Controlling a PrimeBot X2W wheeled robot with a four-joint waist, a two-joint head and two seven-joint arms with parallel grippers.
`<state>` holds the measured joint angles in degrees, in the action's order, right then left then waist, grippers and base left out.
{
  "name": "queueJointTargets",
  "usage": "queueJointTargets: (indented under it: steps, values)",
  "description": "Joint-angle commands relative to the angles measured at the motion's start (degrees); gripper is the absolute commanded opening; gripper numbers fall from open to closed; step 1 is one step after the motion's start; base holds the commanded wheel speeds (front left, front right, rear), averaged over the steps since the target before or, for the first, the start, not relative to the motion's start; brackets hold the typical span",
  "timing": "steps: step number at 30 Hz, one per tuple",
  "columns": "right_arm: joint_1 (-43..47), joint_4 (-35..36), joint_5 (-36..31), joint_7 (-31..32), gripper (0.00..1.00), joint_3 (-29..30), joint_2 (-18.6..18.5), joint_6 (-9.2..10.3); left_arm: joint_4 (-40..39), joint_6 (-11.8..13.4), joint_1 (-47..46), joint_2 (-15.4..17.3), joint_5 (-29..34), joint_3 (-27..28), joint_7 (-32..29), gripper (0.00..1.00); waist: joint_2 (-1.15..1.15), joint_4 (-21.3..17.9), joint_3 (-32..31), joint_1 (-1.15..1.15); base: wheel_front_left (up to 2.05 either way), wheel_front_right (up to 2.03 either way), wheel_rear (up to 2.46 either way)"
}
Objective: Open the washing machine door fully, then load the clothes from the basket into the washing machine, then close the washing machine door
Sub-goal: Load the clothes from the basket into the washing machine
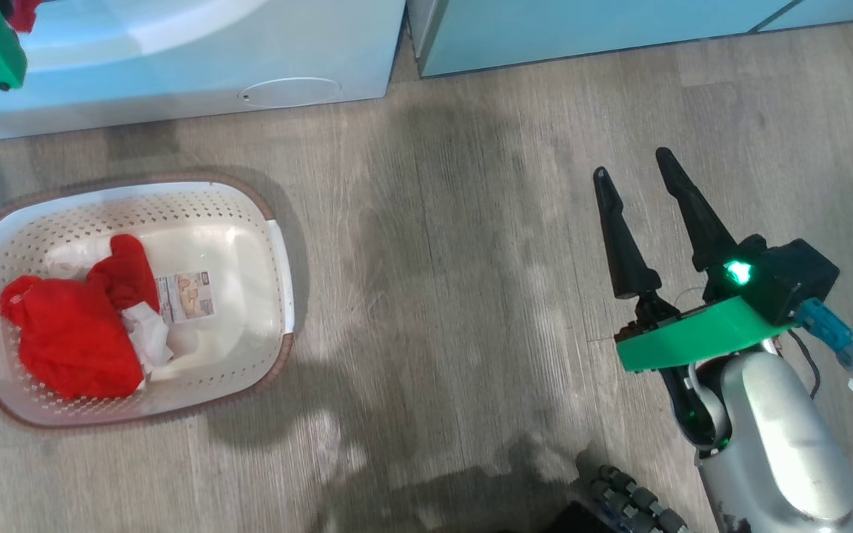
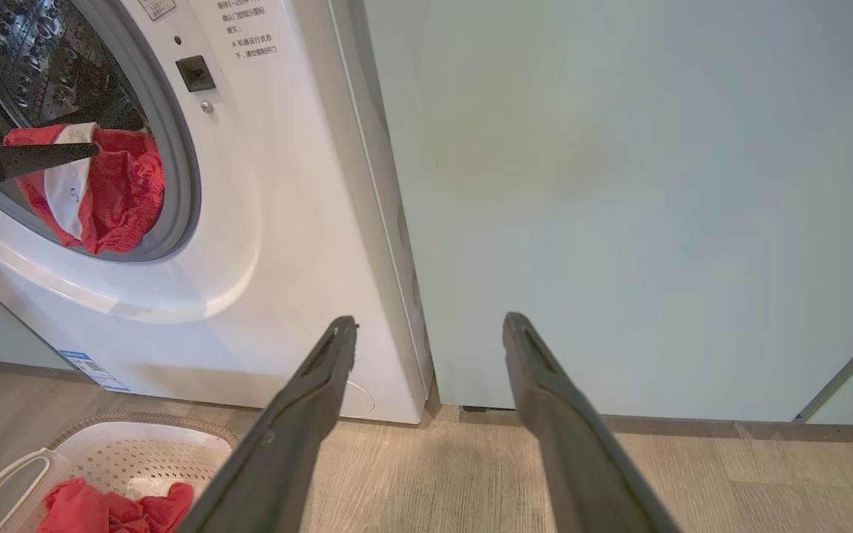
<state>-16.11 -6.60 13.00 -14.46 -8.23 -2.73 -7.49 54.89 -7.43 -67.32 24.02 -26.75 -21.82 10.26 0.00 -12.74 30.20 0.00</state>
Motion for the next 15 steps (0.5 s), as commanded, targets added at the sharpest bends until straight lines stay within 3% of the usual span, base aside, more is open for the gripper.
queueJointTargets:
  steps: [1,8,15]
  values:
    - [0.71,1.47,-0.03,-0.54,1.00,-1.18,-0.15,0.00,-1.14,-0.05,-2.17,3.12,-1.10,0.50,-1.07,1.00,0.00,-0.14,-0.04,0.00,0.00,0.00,0.00]
    - [0.84,1.33,0.38,-0.54,1.00,-1.36,-0.15,0.00,-0.08,-0.05,-2.37,4.69,-7.79,-3.48,-10.03,1.00,0.00,-0.61,-0.23,0.00,0.00,0.00,0.00]
    - [1.01,0.94,0.56,-0.54,1.00,-1.10,-0.15,0.00,2.05,-0.05,-1.44,4.66,-16.35,-2.33,-16.68,1.00,0.00,-0.62,-1.17,0.00,0.00,0.00,0.00]
